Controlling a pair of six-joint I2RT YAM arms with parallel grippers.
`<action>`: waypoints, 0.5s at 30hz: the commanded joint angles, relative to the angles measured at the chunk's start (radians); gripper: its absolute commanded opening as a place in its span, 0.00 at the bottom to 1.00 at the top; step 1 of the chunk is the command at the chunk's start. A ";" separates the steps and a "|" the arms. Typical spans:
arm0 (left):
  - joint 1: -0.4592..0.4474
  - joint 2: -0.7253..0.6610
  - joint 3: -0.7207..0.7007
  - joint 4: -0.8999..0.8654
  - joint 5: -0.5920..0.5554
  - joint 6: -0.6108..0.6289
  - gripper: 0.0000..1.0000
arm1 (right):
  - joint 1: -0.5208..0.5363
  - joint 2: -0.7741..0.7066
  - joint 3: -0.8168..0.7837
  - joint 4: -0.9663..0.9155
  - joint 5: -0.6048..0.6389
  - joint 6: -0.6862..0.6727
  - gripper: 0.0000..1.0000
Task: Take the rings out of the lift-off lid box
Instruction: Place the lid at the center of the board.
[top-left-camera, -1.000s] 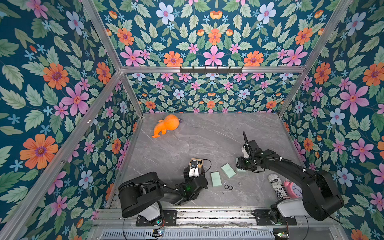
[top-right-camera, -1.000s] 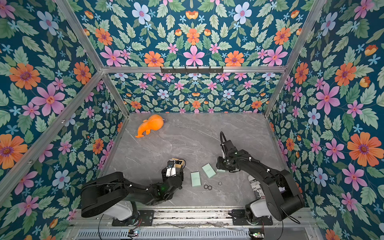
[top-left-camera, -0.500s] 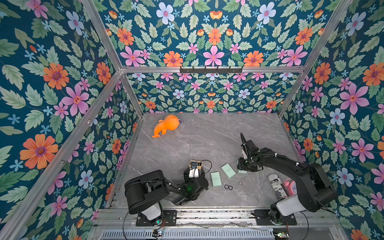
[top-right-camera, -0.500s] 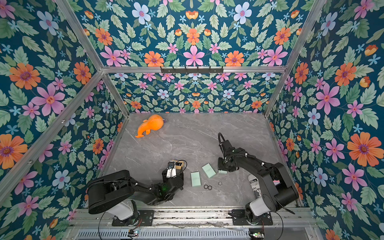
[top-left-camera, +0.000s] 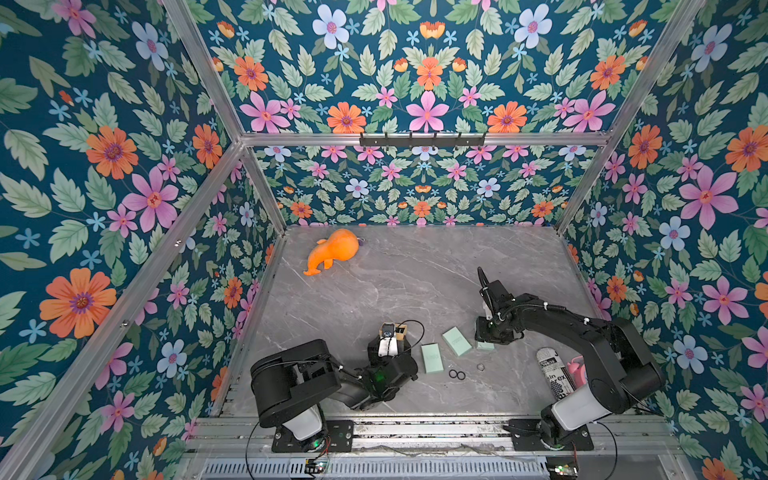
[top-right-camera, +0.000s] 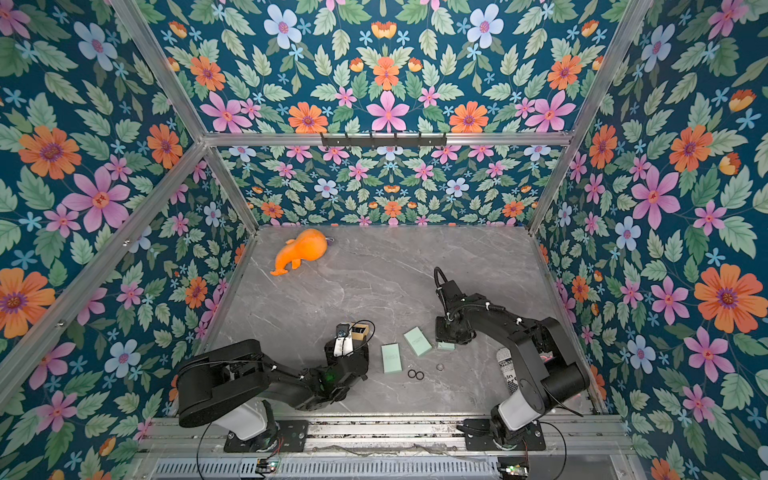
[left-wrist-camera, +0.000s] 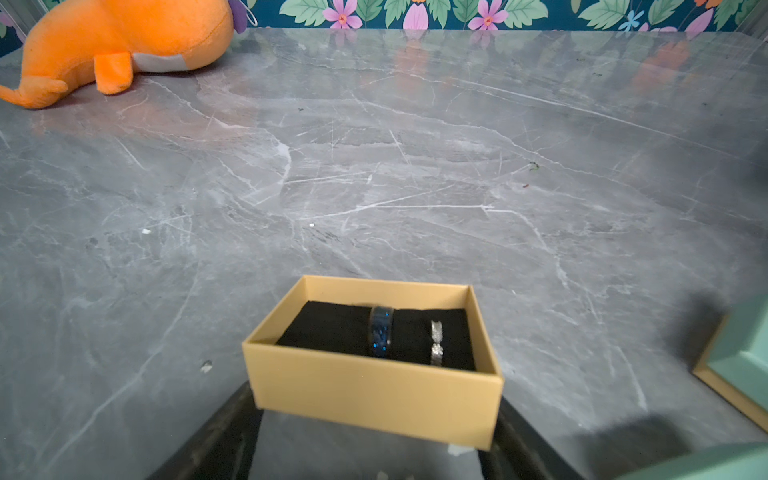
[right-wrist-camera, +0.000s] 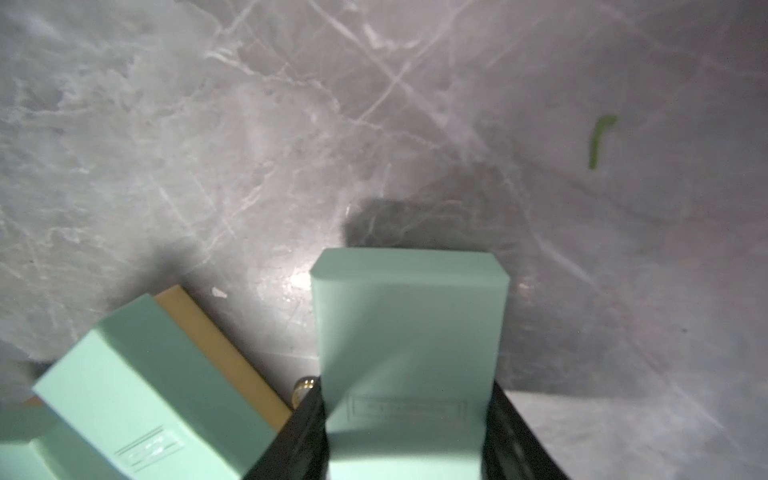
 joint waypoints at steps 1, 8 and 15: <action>0.000 -0.005 0.004 -0.023 0.011 -0.009 0.81 | 0.001 0.007 0.004 -0.015 0.004 -0.006 0.45; 0.000 -0.009 0.011 -0.041 0.030 -0.010 0.85 | 0.000 0.007 0.006 -0.016 -0.003 -0.011 0.53; 0.000 -0.031 0.022 -0.090 0.036 -0.024 0.90 | 0.001 -0.014 0.003 -0.013 -0.008 -0.023 0.68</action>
